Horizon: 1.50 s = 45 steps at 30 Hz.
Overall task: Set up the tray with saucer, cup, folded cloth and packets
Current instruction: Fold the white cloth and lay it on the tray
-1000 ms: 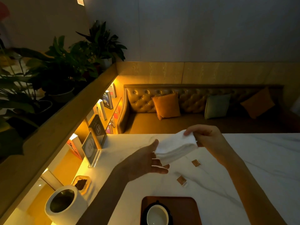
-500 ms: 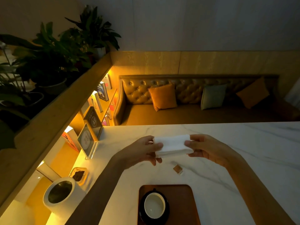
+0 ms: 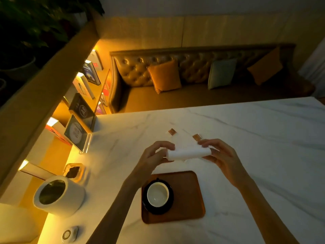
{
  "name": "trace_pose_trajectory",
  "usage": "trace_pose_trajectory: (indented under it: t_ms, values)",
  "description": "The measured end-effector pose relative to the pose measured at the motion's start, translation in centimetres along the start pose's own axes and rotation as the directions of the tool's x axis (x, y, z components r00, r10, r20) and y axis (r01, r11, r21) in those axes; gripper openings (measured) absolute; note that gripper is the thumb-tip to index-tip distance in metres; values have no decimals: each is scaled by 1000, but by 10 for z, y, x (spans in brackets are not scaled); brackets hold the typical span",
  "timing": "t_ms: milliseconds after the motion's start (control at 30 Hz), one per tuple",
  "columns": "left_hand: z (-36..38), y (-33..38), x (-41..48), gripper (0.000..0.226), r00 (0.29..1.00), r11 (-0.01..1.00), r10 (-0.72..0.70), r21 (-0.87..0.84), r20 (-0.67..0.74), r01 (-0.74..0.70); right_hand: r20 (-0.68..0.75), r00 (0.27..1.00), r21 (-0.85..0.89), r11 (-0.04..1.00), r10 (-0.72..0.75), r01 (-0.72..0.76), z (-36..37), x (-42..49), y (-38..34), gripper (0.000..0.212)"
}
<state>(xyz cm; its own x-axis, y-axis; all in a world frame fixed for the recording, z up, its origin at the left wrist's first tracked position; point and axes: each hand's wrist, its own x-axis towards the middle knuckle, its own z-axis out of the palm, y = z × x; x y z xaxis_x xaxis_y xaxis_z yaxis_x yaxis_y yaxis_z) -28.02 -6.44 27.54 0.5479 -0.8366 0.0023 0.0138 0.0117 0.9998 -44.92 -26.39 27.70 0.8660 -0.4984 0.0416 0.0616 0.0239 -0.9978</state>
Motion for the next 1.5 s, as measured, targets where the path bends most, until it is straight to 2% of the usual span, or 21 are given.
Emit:
trace_pose_trajectory:
  t_ms: [67, 133, 200, 300, 367, 467, 567, 700, 833, 933, 1100, 1267, 1400, 1500]
  values:
    - [16, -19, 2, 17, 989, 996, -64, 51, -136, 72, -79, 990, 49, 992, 121, -117, 0, -8, 18, 14]
    - [35, -39, 4, 12, 965, 989, -93, 91, -246, 118, -182, 965, -14, 981, 187, -192, 0, -13, 40, 15]
    - [51, -59, 7, 14, 956, 987, -137, 41, -258, 152, -237, 946, -43, 970, 223, -239, -3, -18, 62, 30]
    - [65, -98, 12, 40, 938, 968, -247, -23, -245, 249, -277, 911, -64, 940, 306, -336, -16, -23, 95, 41]
    - [67, -125, 15, 42, 924, 948, -312, -10, -219, 318, -256, 881, -81, 900, 397, -429, -27, -24, 117, 43]
    - [62, -164, 18, 30, 919, 919, -371, 92, -133, 384, -179, 820, -89, 821, 543, -563, -42, -20, 151, 44]
    - [57, -196, 21, 18, 891, 855, -442, 251, -101, 453, -86, 775, -124, 765, 626, -632, -52, -15, 182, 33]
    - [57, -233, 23, 13, 841, 777, -539, 357, -50, 519, 6, 698, -178, 687, 716, -704, -61, -11, 218, 27]
    - [61, -251, 21, 33, 807, 698, -589, 483, -32, 529, 5, 672, -268, 648, 741, -713, -69, -12, 249, 28]
    - [65, -260, 18, 27, 791, 637, -610, 576, -30, 513, 11, 682, -374, 636, 731, -675, -73, -17, 268, 28]
    - [84, -278, 16, 22, 804, 551, -593, 707, -44, 445, -7, 719, -591, 577, 695, -563, -67, -32, 290, 26]
    - [102, -296, 5, 15, 809, 475, -559, 731, -180, 490, -71, 781, -654, 562, 621, -506, -53, -43, 303, 24]
    - [113, -304, -3, 15, 837, 410, -498, 790, -226, 457, -109, 819, -729, 515, 563, -451, -47, -46, 308, 21]
    - [119, -306, -6, 18, 848, 296, -483, 871, -218, 393, -150, 836, -776, 461, 528, -431, -47, -47, 313, 21]
